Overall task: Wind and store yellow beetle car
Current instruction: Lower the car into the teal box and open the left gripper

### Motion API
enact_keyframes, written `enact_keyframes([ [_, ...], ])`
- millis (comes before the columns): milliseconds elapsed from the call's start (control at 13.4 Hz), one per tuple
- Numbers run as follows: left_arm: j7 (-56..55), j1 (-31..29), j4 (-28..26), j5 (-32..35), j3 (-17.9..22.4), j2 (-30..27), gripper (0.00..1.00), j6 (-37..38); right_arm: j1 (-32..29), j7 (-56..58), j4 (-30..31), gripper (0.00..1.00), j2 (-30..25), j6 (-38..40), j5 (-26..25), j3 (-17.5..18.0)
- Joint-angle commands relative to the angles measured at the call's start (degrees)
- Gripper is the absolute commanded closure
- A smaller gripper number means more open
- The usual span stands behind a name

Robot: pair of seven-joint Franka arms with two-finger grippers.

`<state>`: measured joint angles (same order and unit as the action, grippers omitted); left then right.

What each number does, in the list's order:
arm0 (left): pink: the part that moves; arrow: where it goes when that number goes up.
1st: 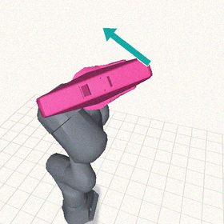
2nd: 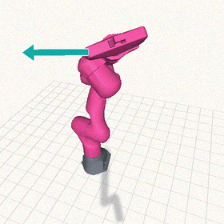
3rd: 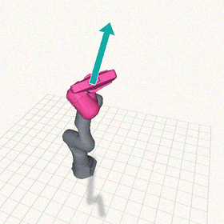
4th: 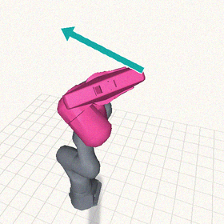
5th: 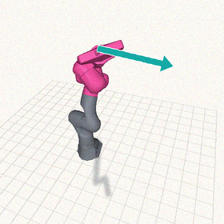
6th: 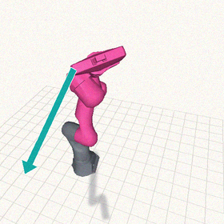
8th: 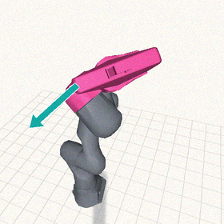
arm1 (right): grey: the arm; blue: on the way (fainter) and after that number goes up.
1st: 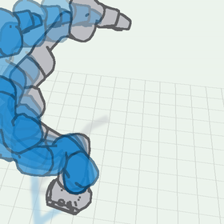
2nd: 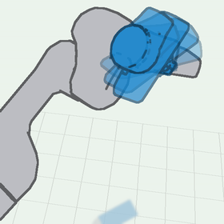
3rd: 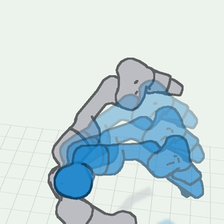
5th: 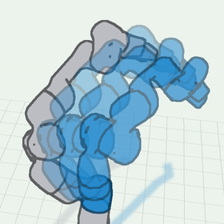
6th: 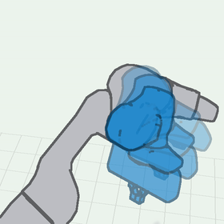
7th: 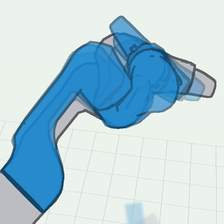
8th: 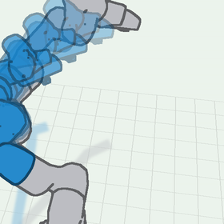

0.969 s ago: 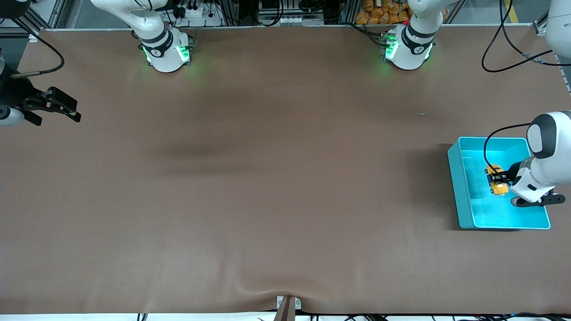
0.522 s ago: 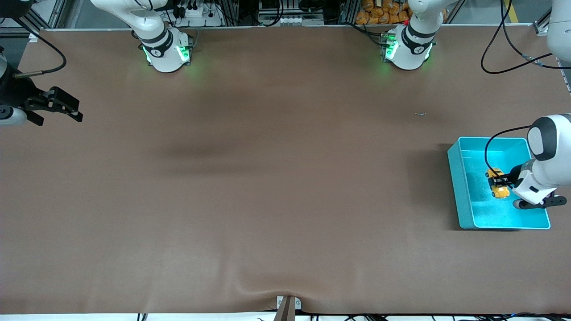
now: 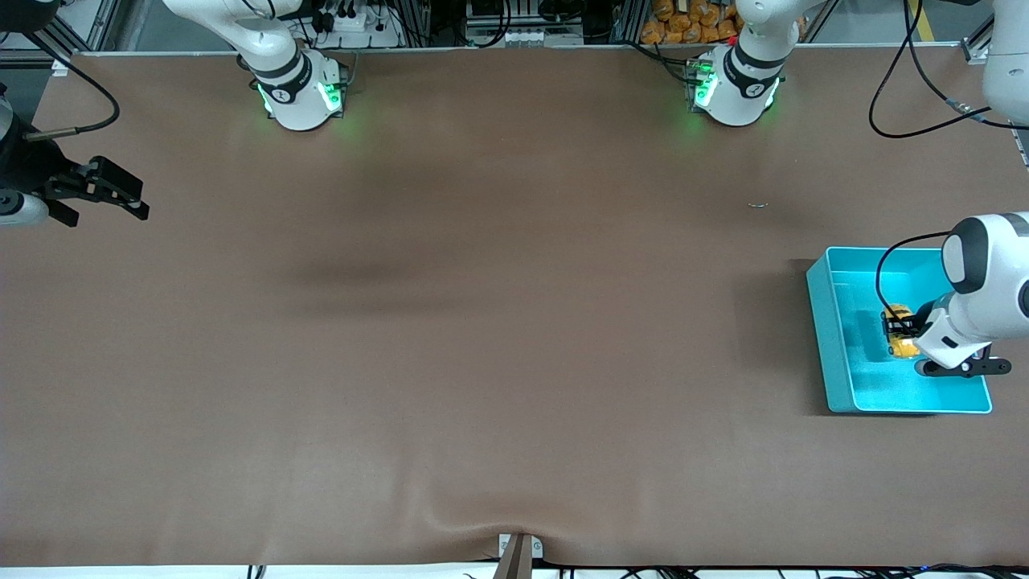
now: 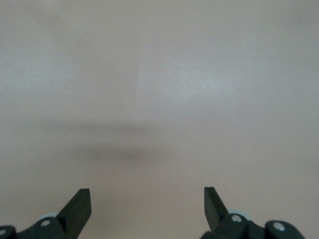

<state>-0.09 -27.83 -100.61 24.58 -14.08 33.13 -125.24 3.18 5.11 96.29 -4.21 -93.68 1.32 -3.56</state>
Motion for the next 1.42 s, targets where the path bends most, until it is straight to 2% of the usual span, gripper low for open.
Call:
enact_keyframes([
  [0,1.1,-0.4,0.0,1.4,-0.4,-0.3,1.00,-0.5,0.7,-0.9,-0.8,0.00,0.2,0.3,0.0,-0.3],
  [1118,-2.5,0.4,0.5,0.7,-0.9,2.3,1.00,-3.5,0.3,-0.9,-0.8,0.00,0.2,0.3,0.1,-0.3],
  [1193,-2.5,0.4,0.5,0.7,-0.9,2.4,0.77,-3.5,0.6,-0.9,-1.0,0.00,0.2,0.5,0.1,-0.3],
  [1267,-2.5,0.3,0.5,0.8,-0.9,2.6,0.24,-3.5,0.7,-0.9,-1.4,0.00,0.2,0.8,0.0,-0.3],
  [1342,-2.4,0.3,0.5,0.9,-0.9,2.6,0.00,-3.6,0.7,-0.9,-1.4,0.00,0.2,1.1,0.0,-0.3],
])
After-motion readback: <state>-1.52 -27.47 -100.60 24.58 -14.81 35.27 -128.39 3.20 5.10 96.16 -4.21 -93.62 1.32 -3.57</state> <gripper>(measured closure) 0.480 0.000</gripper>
